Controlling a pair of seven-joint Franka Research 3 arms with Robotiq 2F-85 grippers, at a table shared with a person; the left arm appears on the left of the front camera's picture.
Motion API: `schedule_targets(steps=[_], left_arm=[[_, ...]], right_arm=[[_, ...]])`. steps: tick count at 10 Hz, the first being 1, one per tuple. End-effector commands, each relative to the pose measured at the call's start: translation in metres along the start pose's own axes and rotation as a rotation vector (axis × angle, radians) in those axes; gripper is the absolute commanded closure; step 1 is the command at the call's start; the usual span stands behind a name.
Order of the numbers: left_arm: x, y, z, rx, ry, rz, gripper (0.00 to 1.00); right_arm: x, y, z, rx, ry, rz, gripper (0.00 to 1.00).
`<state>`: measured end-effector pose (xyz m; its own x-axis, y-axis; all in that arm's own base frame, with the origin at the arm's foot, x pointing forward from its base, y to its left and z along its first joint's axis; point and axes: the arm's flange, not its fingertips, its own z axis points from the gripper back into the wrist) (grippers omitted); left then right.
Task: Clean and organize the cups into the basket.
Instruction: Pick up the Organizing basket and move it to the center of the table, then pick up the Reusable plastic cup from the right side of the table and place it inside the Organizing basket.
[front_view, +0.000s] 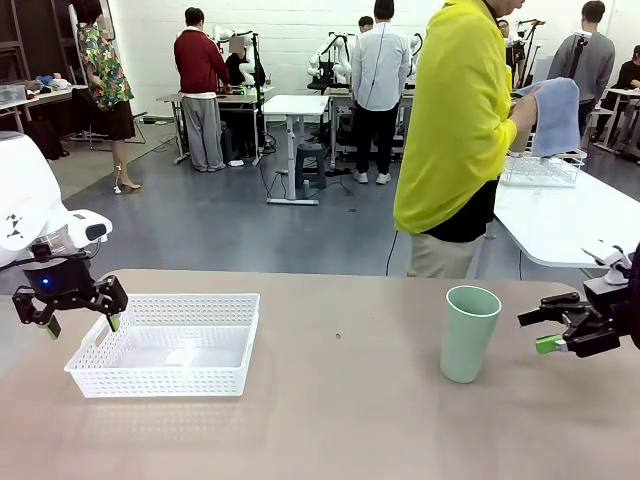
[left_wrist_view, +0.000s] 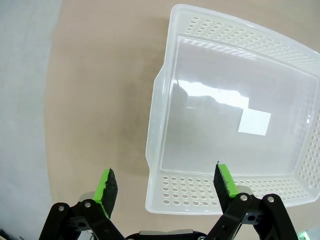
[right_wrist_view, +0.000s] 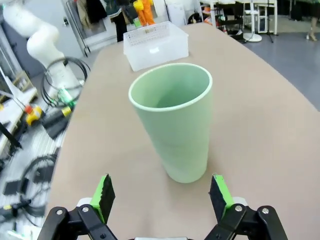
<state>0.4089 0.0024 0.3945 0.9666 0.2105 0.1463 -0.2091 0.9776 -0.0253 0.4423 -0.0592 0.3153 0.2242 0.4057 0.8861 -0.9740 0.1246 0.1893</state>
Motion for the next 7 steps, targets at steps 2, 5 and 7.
schedule_targets(steps=[2, 5, 7], left_arm=[[-0.001, 0.002, -0.010, -0.038, -0.006, -0.106, 0.00], [0.001, 0.001, -0.024, -0.041, 0.018, -0.126, 0.00], [0.003, 0.003, -0.030, -0.039, 0.026, -0.120, 0.00]], right_arm=[[-0.010, 0.000, -0.023, -0.128, 0.018, 0.205, 0.00], [-0.014, -0.009, -0.047, -0.085, -0.077, 0.198, 0.00], [-0.013, -0.014, -0.064, -0.007, -0.134, 0.148, 0.00]])
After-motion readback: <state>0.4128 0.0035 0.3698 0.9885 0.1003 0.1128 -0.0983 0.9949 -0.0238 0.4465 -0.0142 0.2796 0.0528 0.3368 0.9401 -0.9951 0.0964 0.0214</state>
